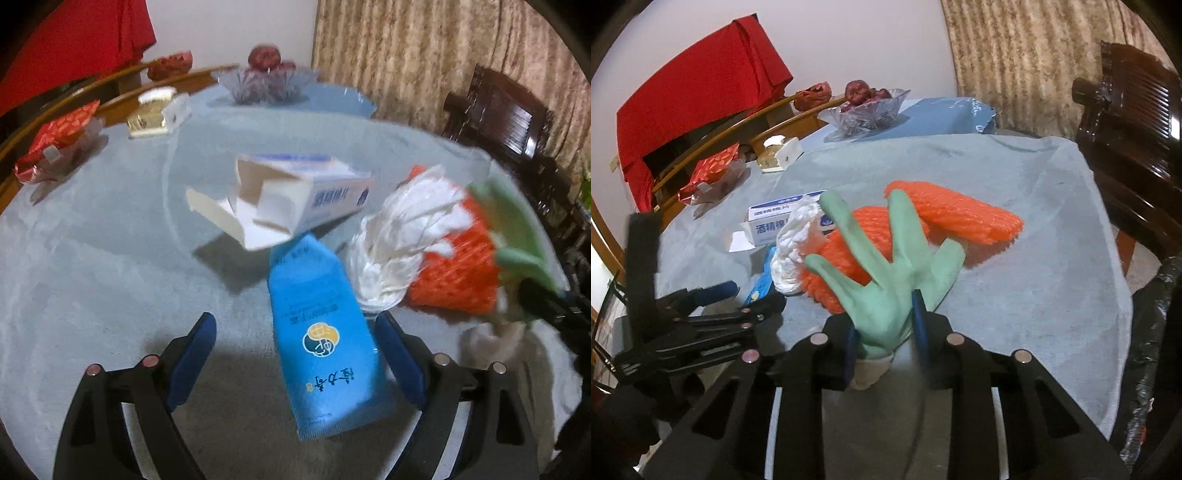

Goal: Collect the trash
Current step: 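Grasp the blue lotion tube with the left gripper while the right grasps the green glove, then carry the blue tube and green glove to the bin and release both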

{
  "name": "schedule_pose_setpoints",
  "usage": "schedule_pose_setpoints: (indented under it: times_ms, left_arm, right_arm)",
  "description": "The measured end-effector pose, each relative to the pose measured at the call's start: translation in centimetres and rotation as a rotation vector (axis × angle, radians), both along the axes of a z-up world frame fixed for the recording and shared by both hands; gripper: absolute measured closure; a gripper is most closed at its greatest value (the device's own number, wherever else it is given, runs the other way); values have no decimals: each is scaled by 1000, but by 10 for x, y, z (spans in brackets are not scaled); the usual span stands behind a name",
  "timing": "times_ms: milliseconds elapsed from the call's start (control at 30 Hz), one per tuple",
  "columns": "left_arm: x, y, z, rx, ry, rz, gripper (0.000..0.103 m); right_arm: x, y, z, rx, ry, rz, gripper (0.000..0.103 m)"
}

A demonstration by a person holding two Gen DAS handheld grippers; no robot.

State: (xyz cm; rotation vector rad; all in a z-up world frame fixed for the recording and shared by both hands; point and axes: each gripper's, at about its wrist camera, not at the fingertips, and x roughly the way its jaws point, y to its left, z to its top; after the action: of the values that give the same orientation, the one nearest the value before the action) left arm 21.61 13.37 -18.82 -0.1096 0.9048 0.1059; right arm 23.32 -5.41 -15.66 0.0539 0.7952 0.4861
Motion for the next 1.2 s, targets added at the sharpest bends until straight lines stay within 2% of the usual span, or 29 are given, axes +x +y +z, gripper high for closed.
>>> schedule_pose_setpoints:
  times_ms: [133, 200, 267, 333, 700, 733, 867, 933, 1133, 1200]
  left_arm:
    - [3, -1, -3, 12, 15, 2, 17]
    - [2, 1, -2, 4, 9, 2, 24]
    - [-1, 4, 0, -9, -2, 11, 43]
    - [-5, 7, 1, -13, -4, 8, 57]
    - [-47, 16, 6, -88, 31, -19, 57]
    - [-47, 16, 6, -86, 30, -17, 55]
    - [-38, 18, 7, -101, 27, 14, 32]
    - [-28, 18, 8, -75, 26, 22, 30]
    - [-7, 21, 1, -42, 20, 29, 32]
    - [-6, 20, 1, -42, 8, 13, 50]
  right_arm:
    - [3, -6, -2, 5, 10, -17, 78]
    - [4, -5, -3, 12, 16, -19, 78]
    - [3, -2, -3, 11, 14, -15, 78]
    - [1, -1, -1, 10, 9, -8, 78]
    - [-19, -6, 14, -15, -9, 8, 78]
    - [-20, -6, 13, -19, -6, 7, 78]
    - [-20, -9, 6, -31, 20, -10, 78]
    - [-19, -10, 3, -28, 28, -15, 78]
    - [-18, -6, -1, -36, 32, -8, 78]
    - [-18, -6, 0, -36, 30, -5, 78]
